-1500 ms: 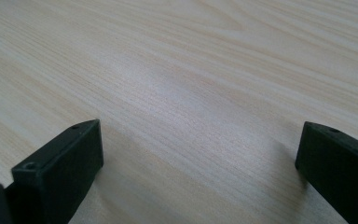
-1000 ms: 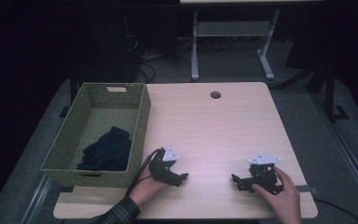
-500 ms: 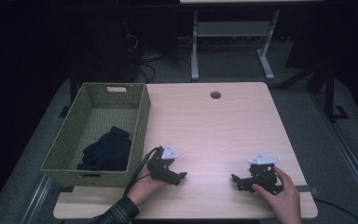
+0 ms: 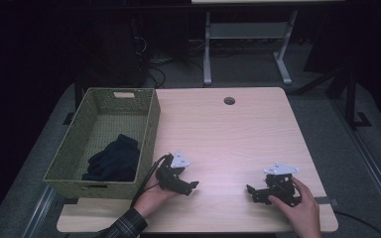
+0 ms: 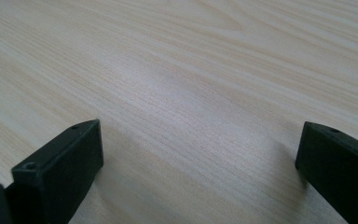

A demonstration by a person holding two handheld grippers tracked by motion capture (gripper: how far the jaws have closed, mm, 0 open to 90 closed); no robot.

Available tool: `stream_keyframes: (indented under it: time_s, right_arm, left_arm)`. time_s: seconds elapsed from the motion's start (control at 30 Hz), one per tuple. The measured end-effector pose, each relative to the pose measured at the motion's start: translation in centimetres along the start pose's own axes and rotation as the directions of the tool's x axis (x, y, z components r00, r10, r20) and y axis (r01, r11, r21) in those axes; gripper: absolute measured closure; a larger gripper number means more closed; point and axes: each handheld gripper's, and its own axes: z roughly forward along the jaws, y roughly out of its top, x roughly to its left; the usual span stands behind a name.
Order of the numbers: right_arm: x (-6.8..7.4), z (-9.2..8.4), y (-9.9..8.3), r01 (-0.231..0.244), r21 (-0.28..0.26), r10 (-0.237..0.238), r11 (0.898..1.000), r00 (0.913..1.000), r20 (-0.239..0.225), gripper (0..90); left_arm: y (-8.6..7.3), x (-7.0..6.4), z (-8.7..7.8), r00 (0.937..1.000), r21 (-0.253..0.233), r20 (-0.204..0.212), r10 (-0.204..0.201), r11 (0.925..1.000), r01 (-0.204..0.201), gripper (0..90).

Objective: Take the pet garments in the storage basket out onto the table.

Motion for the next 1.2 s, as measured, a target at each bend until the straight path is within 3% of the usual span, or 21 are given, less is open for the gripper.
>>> stream_keyframes:
  time_s: [1.2]
  right_arm:
    - [0.0,0.0,0.0,0.0,0.0,0.0,1.0,1.0,-0.001,0.4]
  left_arm:
    - [1.5,0.0,-1.8,0.9997,-0.016,-0.024,0.005,0.9998,-0.006,13.7]
